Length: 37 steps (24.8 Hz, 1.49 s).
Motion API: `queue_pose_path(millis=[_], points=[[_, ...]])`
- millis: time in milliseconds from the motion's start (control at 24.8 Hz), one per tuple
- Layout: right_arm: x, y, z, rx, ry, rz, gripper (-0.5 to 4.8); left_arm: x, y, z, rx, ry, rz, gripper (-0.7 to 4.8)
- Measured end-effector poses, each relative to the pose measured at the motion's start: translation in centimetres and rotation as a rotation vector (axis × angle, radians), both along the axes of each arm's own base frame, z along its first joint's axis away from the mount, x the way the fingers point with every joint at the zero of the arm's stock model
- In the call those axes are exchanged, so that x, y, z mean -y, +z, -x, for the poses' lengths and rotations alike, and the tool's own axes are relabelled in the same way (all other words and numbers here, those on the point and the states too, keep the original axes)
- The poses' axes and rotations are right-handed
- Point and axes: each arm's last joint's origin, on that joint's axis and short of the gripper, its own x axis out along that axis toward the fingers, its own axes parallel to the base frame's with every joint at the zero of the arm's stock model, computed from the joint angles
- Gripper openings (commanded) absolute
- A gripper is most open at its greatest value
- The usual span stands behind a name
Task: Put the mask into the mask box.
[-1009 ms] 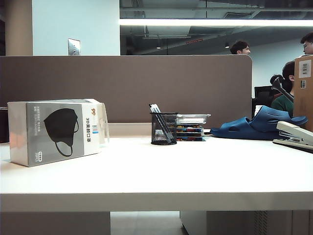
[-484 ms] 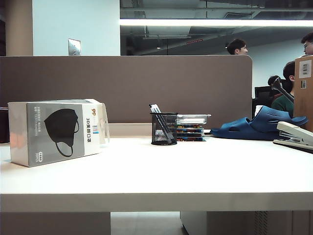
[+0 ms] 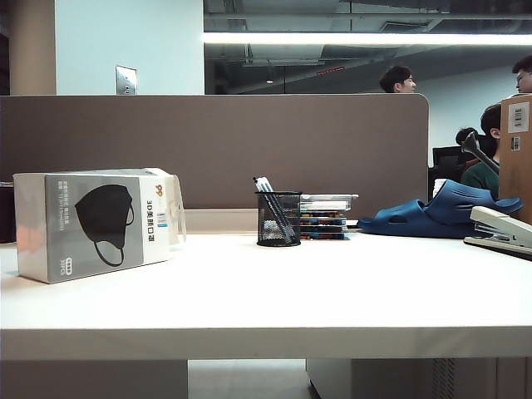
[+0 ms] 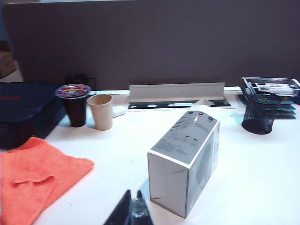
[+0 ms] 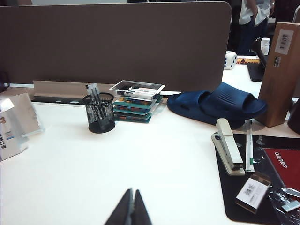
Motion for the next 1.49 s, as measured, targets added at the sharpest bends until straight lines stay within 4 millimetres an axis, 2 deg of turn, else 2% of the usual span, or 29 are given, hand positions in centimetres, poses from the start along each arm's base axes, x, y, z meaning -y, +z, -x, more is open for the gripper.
queue_pose_path(millis=[282, 404, 525, 1170, 1493], points=[[0.0, -2.1, -2.0, 0.036, 0.0, 0.0, -0.06, 0.3, -3.1, -2.8, 0.029, -0.042, 0.002, -0.06], [0.1, -3.5, -3.0, 0.04, 0.0, -0.001, -0.06, 0.4, -5.6, -4.4, 0.016, -0.059, 0.003, -0.06], [0.1, -5.0, -3.9, 0.029, 0.001, -0.002, -0.06, 0.4, -7.3, -5.3, 0.032, -0.059, 0.005, -0.06], [0.1, -10.4, -6.1, 0.068, -0.004, -0.002, -0.06, 0.5, -9.6, -6.5, 0.171, -0.062, 0.033, -0.06], [0.2, -10.9, -6.3, 0.062, -0.041, -0.001, -0.06, 0.5, -10.3, -6.7, 0.174, -0.062, 0.034, -0.06]])
